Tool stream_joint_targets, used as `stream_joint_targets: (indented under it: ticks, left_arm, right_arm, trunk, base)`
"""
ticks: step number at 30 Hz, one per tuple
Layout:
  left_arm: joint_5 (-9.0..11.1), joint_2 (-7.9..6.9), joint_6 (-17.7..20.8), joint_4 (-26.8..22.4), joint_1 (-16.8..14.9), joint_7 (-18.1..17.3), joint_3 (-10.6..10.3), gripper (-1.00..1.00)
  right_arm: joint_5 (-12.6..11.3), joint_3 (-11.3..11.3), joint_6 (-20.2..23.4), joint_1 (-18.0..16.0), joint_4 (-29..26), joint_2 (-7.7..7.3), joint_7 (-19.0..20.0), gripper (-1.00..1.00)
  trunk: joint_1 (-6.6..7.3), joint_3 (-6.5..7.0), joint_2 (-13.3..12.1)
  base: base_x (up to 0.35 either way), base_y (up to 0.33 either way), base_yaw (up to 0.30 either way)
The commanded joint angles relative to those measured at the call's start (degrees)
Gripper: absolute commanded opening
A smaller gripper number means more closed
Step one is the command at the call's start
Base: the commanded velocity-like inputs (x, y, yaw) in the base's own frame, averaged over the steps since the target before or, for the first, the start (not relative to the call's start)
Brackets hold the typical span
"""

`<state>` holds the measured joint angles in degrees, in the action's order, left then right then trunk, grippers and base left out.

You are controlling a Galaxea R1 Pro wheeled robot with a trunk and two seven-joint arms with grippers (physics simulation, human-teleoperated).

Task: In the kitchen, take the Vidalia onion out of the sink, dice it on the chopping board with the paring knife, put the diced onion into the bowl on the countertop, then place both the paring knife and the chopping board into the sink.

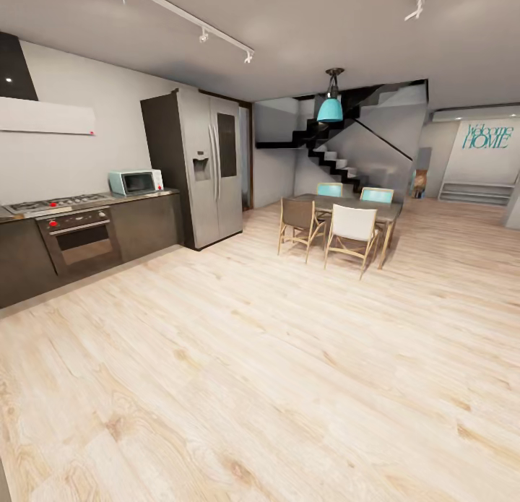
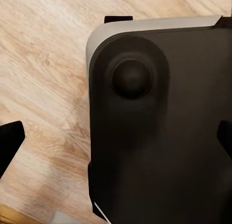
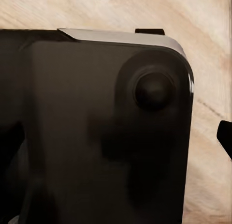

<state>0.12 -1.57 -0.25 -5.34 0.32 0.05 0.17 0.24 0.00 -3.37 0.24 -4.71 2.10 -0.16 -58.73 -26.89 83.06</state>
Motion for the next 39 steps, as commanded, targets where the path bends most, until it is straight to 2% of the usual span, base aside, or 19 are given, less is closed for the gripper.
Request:
stream_joint_targets:
  ticks: [1, 8, 9, 10, 14, 17, 24, 33, 39]
  left_arm:
    - [0.06, -0.18, 0.04, -0.43, 0.04, 0.07, 0.04, 1.00]
    - [0.21, -0.77, 0.17, -2.69, 0.04, 0.25, 0.17, 1.00]
    - [0.21, -0.83, 0.12, -28.96, 0.04, 0.27, 0.17, 1.00]
    - [0.20, -0.87, 0.10, -30.49, 0.04, 0.28, 0.18, 1.00]
    - [0.22, -1.01, 0.01, -32.60, 0.04, 0.29, 0.13, 1.00]
    - [0.23, -1.23, -0.07, -32.09, 0.04, 0.24, 0.10, 1.00]
    - [0.27, -1.11, -0.17, -29.61, 0.04, 0.21, 0.03, 1.00]
    - [0.28, -1.25, -1.89, -28.66, 0.04, 0.21, 0.01, 1.00]
    - [0.24, -1.16, -2.02, -27.67, 0.04, 0.21, 0.01, 1.00]
  right_arm:
    - [0.02, -0.01, -0.43, 0.03, -0.40, 0.01, -0.02, 1.00]
    - [0.19, 0.00, -1.89, -0.01, -2.66, -0.22, -1.15, 1.00]
    - [0.21, 0.00, -1.91, -0.04, -32.00, -0.33, -3.13, 1.00]
    - [0.21, 0.00, -1.97, -0.04, -34.03, -0.48, -4.21, 1.00]
    - [0.03, 0.00, -2.87, -0.06, -38.45, -1.63, -5.69, 1.00]
    - [-0.22, 0.11, -5.52, -0.06, -39.06, -2.06, -5.91, 1.00]
    - [-0.36, 0.20, -8.27, -0.06, -37.79, -2.03, -5.98, 1.00]
    - [-0.17, 0.20, -8.60, -0.06, -37.48, -2.11, -6.03, 1.00]
    - [-0.15, 0.24, -8.59, -0.06, -37.47, -2.03, -6.08, 1.00]
  trunk:
    - [0.00, -0.04, 0.02]
    - [0.00, -0.04, 0.02]
    - [0.00, -0.04, 0.02]
    - [0.00, -0.04, 0.02]
    - [0.00, -0.04, 0.02]
    - [0.00, -0.04, 0.02]
    - [0.00, -0.04, 0.02]
    - [0.00, -0.04, 0.02]
    - [0.00, -0.04, 0.02]
  base:
    - [0.000, 0.000, 0.000]
    - [0.000, 0.000, 0.000]
    - [0.000, 0.000, 0.000]
    - [0.000, 0.000, 0.000]
    - [0.000, 0.000, 0.000]
    - [0.000, 0.000, 0.000]
    - [0.000, 0.000, 0.000]
    - [0.000, -0.008, 0.000]
    - [0.062, -0.183, 0.000]
